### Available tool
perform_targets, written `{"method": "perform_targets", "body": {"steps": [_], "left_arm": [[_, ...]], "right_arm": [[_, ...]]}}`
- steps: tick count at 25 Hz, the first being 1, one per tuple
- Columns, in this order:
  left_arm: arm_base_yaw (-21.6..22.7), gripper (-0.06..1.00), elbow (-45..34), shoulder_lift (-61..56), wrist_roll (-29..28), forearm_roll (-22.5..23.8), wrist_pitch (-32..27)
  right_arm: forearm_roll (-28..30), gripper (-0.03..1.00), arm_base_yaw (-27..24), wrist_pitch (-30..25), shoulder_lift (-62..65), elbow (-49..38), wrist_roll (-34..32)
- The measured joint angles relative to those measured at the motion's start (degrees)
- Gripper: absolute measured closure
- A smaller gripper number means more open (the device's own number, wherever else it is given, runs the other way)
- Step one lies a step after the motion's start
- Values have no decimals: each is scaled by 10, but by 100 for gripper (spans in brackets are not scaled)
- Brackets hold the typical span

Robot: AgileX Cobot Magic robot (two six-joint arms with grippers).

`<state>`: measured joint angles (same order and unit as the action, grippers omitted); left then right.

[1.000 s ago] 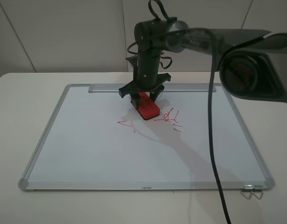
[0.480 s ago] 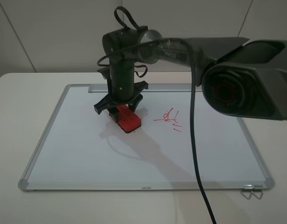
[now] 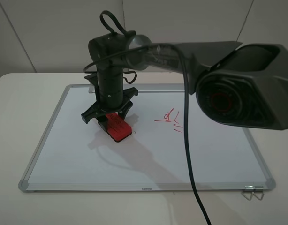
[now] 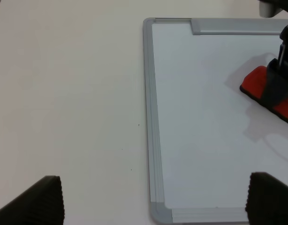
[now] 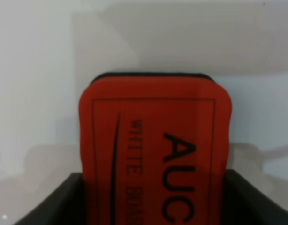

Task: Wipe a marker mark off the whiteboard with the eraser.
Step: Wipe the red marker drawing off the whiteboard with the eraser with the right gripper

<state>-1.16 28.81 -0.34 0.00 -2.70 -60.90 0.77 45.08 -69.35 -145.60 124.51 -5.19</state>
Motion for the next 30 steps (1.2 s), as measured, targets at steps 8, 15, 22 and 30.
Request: {"method": "perform_targets", "body": {"steps": [8, 15, 22, 30], "left_arm": [[0, 17, 0, 0, 0, 0, 0], [0, 17, 0, 0, 0, 0, 0], [0, 17, 0, 0, 0, 0, 0], [0, 17, 0, 0, 0, 0, 0]], "right_arm": [[-1, 46, -16, 21, 53, -105, 0], [6, 46, -28, 42, 118, -231, 0], [10, 46, -33, 63, 163, -324, 0], [13, 46, -33, 90, 170, -341, 1]]}}
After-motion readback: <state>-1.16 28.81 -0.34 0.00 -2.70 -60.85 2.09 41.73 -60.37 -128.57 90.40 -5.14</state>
